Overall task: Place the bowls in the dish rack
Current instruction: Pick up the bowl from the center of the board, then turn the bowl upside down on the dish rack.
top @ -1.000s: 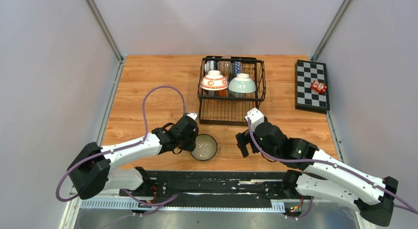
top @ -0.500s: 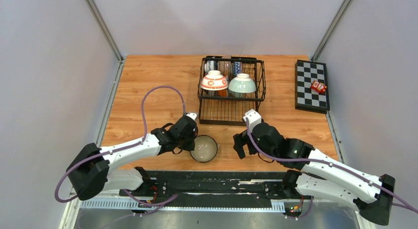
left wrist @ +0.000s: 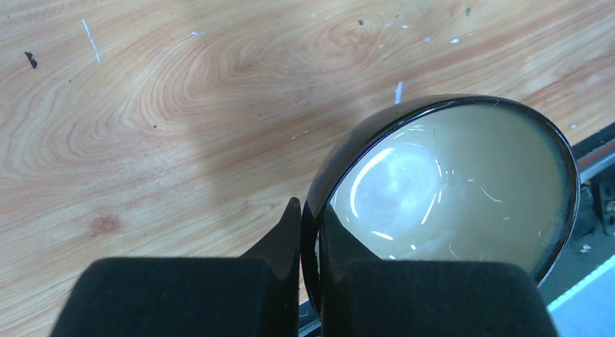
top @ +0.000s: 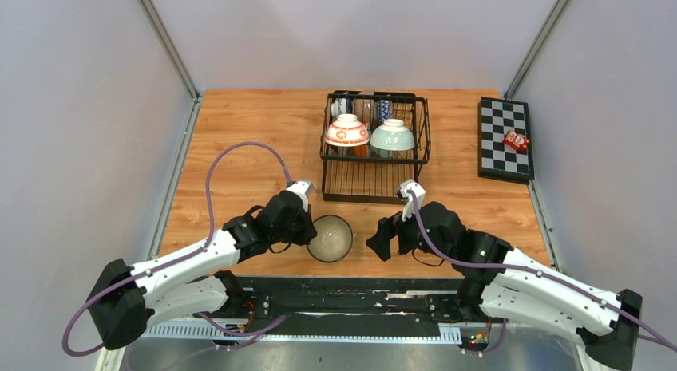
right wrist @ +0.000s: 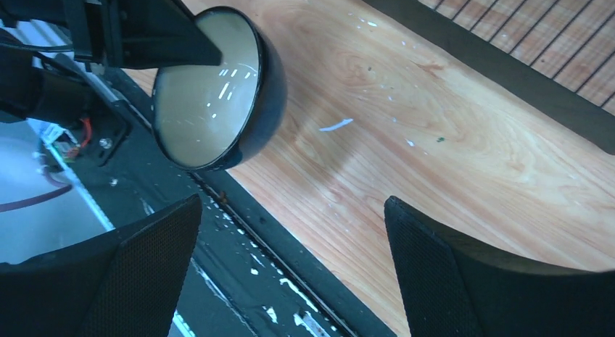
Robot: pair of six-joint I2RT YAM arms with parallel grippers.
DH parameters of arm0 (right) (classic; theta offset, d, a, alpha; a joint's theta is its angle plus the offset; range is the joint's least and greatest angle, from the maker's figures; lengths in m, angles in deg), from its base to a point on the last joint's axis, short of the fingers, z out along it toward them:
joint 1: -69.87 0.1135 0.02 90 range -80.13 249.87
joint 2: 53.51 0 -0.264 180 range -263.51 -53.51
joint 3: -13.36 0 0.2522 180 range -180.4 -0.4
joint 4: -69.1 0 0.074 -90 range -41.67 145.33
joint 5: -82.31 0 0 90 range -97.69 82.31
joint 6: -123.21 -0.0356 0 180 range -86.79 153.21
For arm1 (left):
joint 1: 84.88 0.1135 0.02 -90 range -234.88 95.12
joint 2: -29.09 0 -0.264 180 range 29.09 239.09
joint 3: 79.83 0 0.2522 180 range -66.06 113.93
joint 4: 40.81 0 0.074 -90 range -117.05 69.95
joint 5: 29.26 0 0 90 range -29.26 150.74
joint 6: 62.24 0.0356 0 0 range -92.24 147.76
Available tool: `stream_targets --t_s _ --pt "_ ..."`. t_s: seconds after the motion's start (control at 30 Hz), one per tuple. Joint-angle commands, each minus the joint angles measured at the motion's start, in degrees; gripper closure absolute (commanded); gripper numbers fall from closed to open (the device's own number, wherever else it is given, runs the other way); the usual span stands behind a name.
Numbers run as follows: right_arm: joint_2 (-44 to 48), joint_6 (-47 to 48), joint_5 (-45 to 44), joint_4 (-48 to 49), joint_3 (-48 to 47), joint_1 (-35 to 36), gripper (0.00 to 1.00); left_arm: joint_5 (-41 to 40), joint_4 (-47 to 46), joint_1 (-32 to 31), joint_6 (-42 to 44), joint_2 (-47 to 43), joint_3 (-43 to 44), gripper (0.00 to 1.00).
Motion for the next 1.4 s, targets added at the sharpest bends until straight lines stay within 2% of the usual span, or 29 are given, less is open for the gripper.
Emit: stream_targets --t_s 0.0,0.37,0.93,1.03,1.13,1.37 --pt "2.5 -2.8 4.7 6.2 2.0 0.7 0.02 2.6 -6.9 0.2 -2.0 -5.2 -1.0 1.0" --pt "2.5 -1.3 11.1 10.9 1.0 0.7 0.05 4.9 -11.7 0.3 -2.1 -14.0 -4.5 1.0" --pt "-13.4 1.5 6.4 5.3 -12.8 4.5 0.29 4.1 -10.1 0.3 -3.0 -16.8 -4.3 1.0" --pt "-14.9 2.4 2.4 4.2 -14.3 6.3 0.29 4.0 -10.0 0.3 -2.9 -17.6 -4.3 1.0" --pt "-15.6 3.1 -0.3 3.6 -15.3 7.7 0.25 4.0 -9.9 0.3 -3.0 -18.6 -4.6 1.0" --pt "-15.6 1.6 -0.7 4.6 -15.1 8.7 0.16 2.1 -12.0 0.3 -4.3 -23.1 -6.7 1.0"
